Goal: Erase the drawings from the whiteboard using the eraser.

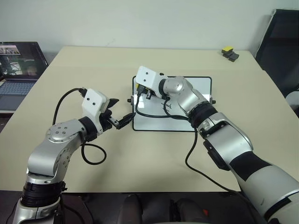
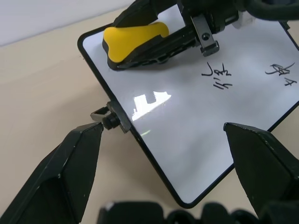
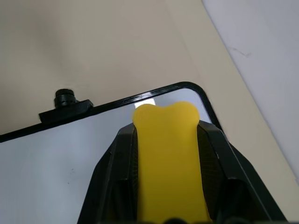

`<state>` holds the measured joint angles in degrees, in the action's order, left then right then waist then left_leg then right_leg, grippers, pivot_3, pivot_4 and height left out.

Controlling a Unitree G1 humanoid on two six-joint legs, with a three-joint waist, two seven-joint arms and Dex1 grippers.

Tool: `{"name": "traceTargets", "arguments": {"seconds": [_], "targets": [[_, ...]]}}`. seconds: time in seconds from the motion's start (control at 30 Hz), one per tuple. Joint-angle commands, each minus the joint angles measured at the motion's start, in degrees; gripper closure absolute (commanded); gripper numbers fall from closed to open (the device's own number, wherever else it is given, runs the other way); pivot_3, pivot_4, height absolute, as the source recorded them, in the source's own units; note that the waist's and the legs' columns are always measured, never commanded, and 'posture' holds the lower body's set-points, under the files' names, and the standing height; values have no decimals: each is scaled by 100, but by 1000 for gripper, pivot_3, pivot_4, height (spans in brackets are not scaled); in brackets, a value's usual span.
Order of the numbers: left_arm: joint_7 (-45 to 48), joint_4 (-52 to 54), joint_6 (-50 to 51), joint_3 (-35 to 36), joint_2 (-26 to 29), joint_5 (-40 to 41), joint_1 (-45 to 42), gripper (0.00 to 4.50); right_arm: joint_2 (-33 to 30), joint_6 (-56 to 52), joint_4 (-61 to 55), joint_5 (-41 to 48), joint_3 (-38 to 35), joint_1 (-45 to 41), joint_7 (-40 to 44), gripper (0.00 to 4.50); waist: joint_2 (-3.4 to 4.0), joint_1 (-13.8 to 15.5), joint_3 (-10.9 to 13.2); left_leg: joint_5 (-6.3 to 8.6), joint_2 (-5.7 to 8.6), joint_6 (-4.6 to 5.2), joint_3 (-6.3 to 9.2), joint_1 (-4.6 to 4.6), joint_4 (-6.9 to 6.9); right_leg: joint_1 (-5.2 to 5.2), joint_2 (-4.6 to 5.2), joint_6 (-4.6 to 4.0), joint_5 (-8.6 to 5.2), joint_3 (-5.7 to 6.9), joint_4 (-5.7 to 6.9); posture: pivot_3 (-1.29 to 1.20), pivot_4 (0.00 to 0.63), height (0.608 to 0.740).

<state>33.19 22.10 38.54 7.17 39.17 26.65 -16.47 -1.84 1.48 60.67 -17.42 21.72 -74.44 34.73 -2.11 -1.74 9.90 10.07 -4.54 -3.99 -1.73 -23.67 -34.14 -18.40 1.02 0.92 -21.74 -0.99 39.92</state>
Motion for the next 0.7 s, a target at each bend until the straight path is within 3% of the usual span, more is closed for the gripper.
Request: {"name": "traceTargets", "arguments": {"seconds": [0.03, 0.13, 0.33, 0.53, 0.6, 0.7], "targets": [[8, 155, -61, 157, 3, 27, 0, 0, -109, -253, 192, -438, 497, 670, 473, 3147, 0, -2, -1, 0, 0, 0, -1, 21, 6, 18, 0, 0, 0, -1, -5, 0, 150, 740], [10, 147, -71, 140, -4, 17, 5, 0, -189, -308, -96, -445, 568, 817, 588, 3147, 1, 0, 0, 1, 2, 0, -2, 90, 12, 56, 4, -1, -2, -2, -9, 0, 150, 740], [23, 97, -95, 126, -13, 4, -11, 0, -309, -720, -1272, 77, 35, 686, 800, 3147, 2, 13, 5, -10, 2, 13, 2, 83, 12, 49, 5, -3, 2, 0, -7, 0, 150, 740], [12, 72, -104, 140, -37, 13, -25, 0, -447, -1448, -2503, 575, -478, 589, 975, 3148, -2, 22, 8, -16, 0, -2, -4, -63, 10, -57, 2, 0, 6, -1, -4, 0, 150, 740], [14, 74, -105, 142, -41, 17, -18, 0, -468, -1489, -2503, 601, -582, 544, 832, 3148, -2, 18, 8, -29, -3, -26, -6, -116, 12, -112, -3, 0, 6, 1, -8, 0, 150, 740], [24, 72, -109, 139, -40, 14, -19, 0, -466, -1317, -2177, 551, -620, 517, 536, 3148, -2, -9, 8, -25, -1, -34, -26, -123, 28, -121, -10, 0, 6, -7, -41, 0, 150, 740]]}}
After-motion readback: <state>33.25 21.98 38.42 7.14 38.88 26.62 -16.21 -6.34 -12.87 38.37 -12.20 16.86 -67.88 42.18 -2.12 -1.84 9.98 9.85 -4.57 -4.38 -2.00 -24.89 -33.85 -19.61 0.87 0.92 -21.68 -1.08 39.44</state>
